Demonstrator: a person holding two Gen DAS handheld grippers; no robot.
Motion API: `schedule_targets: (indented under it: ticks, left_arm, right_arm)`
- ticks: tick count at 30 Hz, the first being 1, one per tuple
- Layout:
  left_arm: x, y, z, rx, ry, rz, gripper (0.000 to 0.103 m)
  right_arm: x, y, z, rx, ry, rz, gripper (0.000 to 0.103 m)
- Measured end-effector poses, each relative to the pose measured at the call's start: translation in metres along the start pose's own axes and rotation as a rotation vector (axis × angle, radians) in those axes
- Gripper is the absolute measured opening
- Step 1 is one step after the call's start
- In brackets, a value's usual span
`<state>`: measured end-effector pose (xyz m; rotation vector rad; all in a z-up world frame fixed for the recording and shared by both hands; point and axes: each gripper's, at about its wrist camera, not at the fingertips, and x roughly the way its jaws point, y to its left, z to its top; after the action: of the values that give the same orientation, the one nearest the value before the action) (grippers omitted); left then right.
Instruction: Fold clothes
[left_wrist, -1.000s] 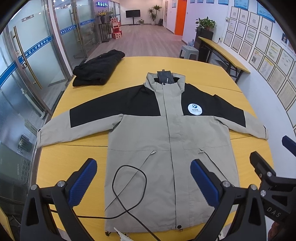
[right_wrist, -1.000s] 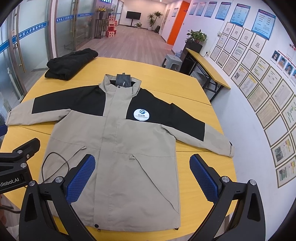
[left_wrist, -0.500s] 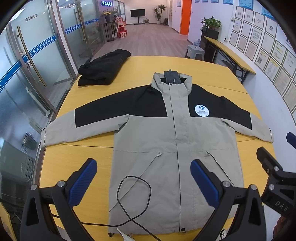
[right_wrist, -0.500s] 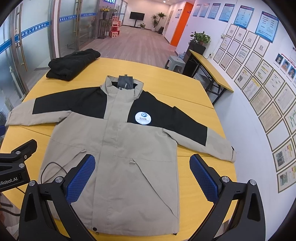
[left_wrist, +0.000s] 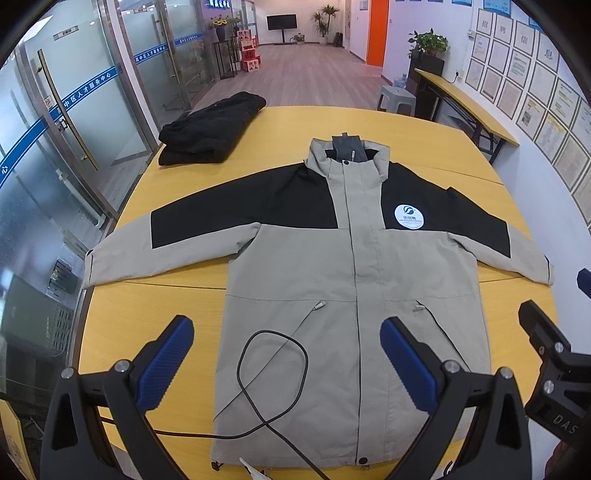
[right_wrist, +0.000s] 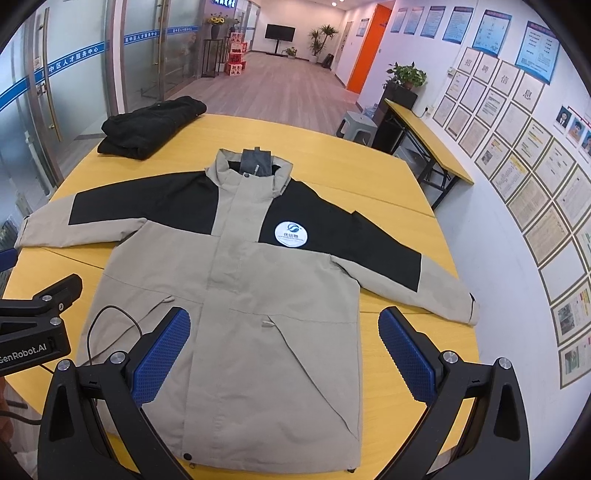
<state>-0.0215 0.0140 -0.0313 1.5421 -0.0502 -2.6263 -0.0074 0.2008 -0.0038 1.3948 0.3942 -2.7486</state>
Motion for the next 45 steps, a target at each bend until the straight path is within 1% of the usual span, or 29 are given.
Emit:
schedule_targets:
  ticks: [4, 6, 11, 12, 14, 16, 18, 20, 22, 23, 27, 30, 33, 35, 37, 39, 41, 42, 43, 44, 45]
  left_arm:
    - [0.004, -0.013, 0.001, 0.000, 0.000, 0.006, 0.103]
    - [0.012, -0.022, 0.003, 0.006, -0.006, -0.015, 0.103]
    - [0.030, -0.046, 0.009, 0.020, -0.021, -0.069, 0.103]
    - [0.034, -0.051, 0.011, 0.023, -0.024, -0.080, 0.103]
    - [0.042, -0.060, 0.013, 0.029, -0.030, -0.102, 0.103]
    - [0.049, -0.070, 0.015, 0.035, -0.036, -0.123, 0.103]
    - [0.057, -0.080, 0.018, 0.041, -0.042, -0.145, 0.103]
    - [0.069, -0.093, 0.021, 0.057, -0.047, -0.174, 0.103]
    - [0.098, -0.119, 0.024, 0.108, -0.047, -0.219, 0.103]
    - [0.111, -0.133, 0.026, 0.138, -0.051, -0.229, 0.103]
    - [0.170, -0.201, 0.040, 0.254, -0.090, -0.269, 0.103]
    - [0.214, -0.254, 0.056, 0.319, -0.112, -0.329, 0.103]
    - [0.249, -0.308, 0.071, 0.393, -0.150, -0.376, 0.103]
    - [0.271, -0.343, 0.082, 0.448, -0.160, -0.394, 0.103]
    - [0.291, -0.372, 0.093, 0.475, -0.160, -0.418, 0.103]
    - [0.306, -0.397, 0.100, 0.500, -0.160, -0.432, 0.103]
    - [0.320, -0.417, 0.105, 0.529, -0.165, -0.429, 0.103]
    - [0.325, -0.426, 0.106, 0.542, -0.167, -0.432, 0.103]
    - [0.330, -0.434, 0.107, 0.558, -0.167, -0.436, 0.103]
    - [0.334, -0.440, 0.106, 0.576, -0.168, -0.436, 0.103]
    - [0.337, -0.446, 0.105, 0.593, -0.167, -0.433, 0.103]
  right_arm:
    - [0.008, -0.011, -0.002, 0.011, 0.011, 0.013, 0.103]
    - [0.012, -0.017, -0.002, 0.004, 0.016, 0.023, 0.103]
    - [0.023, -0.036, 0.003, 0.023, -0.013, 0.039, 0.103]
    - [0.025, -0.040, 0.003, 0.032, -0.026, 0.044, 0.103]
    - [0.027, -0.052, 0.000, 0.052, -0.079, 0.056, 0.103]
    - [0.032, -0.072, -0.008, 0.087, -0.152, 0.068, 0.103]
    - [0.043, -0.097, -0.019, 0.135, -0.196, 0.071, 0.103]
    - [0.064, -0.131, -0.034, 0.201, -0.219, 0.067, 0.103]
    - [0.089, -0.167, -0.050, 0.256, -0.218, 0.050, 0.103]
    - [0.105, -0.190, -0.060, 0.282, -0.214, 0.029, 0.103]
    - [0.174, -0.285, -0.099, 0.406, -0.171, -0.030, 0.103]
    - [0.223, -0.359, -0.126, 0.515, -0.147, -0.063, 0.103]
    - [0.261, -0.416, -0.141, 0.601, -0.123, -0.078, 0.103]
    - [0.286, -0.454, -0.151, 0.658, -0.106, -0.088, 0.103]
    - [0.311, -0.492, -0.160, 0.716, -0.090, -0.097, 0.102]
    - [0.332, -0.523, -0.166, 0.772, -0.074, -0.105, 0.099]
    - [0.348, -0.548, -0.170, 0.830, -0.047, -0.124, 0.098]
    - [0.354, -0.559, -0.172, 0.867, -0.035, -0.130, 0.095]
    - [0.360, -0.569, -0.176, 0.909, -0.024, -0.130, 0.088]
    - [0.364, -0.577, -0.179, 0.944, -0.019, -0.131, 0.086]
    - [0.364, -0.582, -0.181, 0.956, -0.036, -0.141, 0.082]
